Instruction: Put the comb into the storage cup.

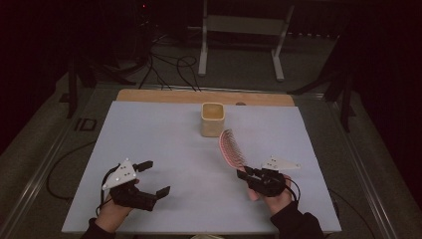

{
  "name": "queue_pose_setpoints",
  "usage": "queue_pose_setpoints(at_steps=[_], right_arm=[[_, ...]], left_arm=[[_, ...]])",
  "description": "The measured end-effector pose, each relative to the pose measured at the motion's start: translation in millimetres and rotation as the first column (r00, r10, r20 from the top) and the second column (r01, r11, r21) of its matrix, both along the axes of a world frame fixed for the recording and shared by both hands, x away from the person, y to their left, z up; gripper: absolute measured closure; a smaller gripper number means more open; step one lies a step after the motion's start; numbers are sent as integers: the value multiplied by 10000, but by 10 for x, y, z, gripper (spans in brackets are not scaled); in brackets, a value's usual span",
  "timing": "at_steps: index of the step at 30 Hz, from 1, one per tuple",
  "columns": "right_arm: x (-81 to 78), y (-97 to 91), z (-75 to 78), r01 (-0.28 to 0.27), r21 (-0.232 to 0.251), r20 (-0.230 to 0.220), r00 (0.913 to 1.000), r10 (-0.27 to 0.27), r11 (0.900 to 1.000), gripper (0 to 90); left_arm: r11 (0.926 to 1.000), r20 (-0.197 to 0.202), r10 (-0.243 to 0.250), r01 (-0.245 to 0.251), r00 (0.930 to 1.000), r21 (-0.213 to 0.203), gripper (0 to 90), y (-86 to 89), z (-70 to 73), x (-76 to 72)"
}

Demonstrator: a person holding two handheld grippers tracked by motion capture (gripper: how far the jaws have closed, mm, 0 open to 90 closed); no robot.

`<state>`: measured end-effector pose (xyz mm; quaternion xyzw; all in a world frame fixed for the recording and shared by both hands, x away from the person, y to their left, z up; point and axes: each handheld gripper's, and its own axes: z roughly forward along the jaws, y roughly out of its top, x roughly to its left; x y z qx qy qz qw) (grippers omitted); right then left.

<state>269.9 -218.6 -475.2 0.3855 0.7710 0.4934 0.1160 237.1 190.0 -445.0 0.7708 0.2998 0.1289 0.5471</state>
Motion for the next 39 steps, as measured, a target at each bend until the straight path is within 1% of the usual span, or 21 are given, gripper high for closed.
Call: queue_pose_setpoints(at_steps=[7,9,10,13,17,19,20,21,22,23,25,27,28,29,32,34,35,36,37,38,39], right_arm=[[-18,-1,28,99,27,133,9999,-99,9999,713],[-19,-5,33,159,77,132,9998,-160,9998,713],[-16,-8,36,135,90,91,9999,-136,9999,713],[-16,-10,38,123,133,93,9999,-125,9998,714],[-21,-3,45,167,121,160,9997,-169,9998,715],[-21,-7,47,199,145,187,9996,-202,9997,715],[-19,-8,50,173,166,128,9998,-175,9997,715],[-22,-10,52,245,137,202,9995,-248,9996,716],[-16,-12,55,200,154,109,9997,-202,9997,716],[-20,-14,52,275,173,176,9995,-278,9995,716],[-14,-14,53,247,177,114,9996,-250,9995,717],[-21,-15,53,299,169,214,9993,-302,9994,717],[-17,-14,57,284,165,154,9995,-287,9995,717],[-24,-14,56,348,177,227,9991,-352,9992,717],[-24,-15,58,332,199,230,9992,-337,9992,718],[-22,-9,58,319,127,219,9992,-322,9994,718],[-23,-10,56,328,178,228,9992,-332,9993,718],[-20,-6,61,310,108,206,9993,-313,9995,718],[-21,-6,62,306,111,234,9992,-309,9995,718],[-21,-6,62,306,111,234,9992,-309,9995,718],[-23,-7,62,306,151,235,9992,-310,9994,718]], left_arm=[[9987,-131,85,-78,9999,497,1,-103,235,99],[9987,-134,69,-62,9999,506,1,-117,257,108],[9982,-193,40,-29,9998,594,1,-156,312,138],[9977,-318,73,-52,9995,676,1,-229,396,193],[9987,-540,72,-45,9985,506,1,-319,494,262],[9990,-579,70,-44,9983,447,1,-334,512,275],[9995,-719,88,-66,9974,303,1,-369,552,305],[9996,-801,96,-75,9967,262,1,-395,579,327],[9997,-879,126,-106,9960,235,1,-429,608,352],[9997,-921,132,-112,9957,223,1,-446,621,364],[9997,-953,142,-120,9954,235,1,-462,631,379],[9997,-1355,231,-216,9905,121,1,-524,658,449],[9996,-1465,263,-252,9889,90,1,-539,659,466],[9995,-1644,300,-290,9859,90,1,-562,660,494],[9993,-1987,374,-382,9793,-4,1,-614,658,551],[9988,-2284,446,-477,9725,-80,1,-664,661,588],[9985,-2434,471,-523,9688,-152,2,-703,663,608],[9984,-2473,485,-543,9677,-166,2,-716,664,615],[9980,-2610,521,-599,9639,-218,1,-752,667,629],[9980,-2610,521,-599,9639,-218,2,-752,667,629],[9976,-2682,513,-616,9620,-303,2,-803,672,638]])
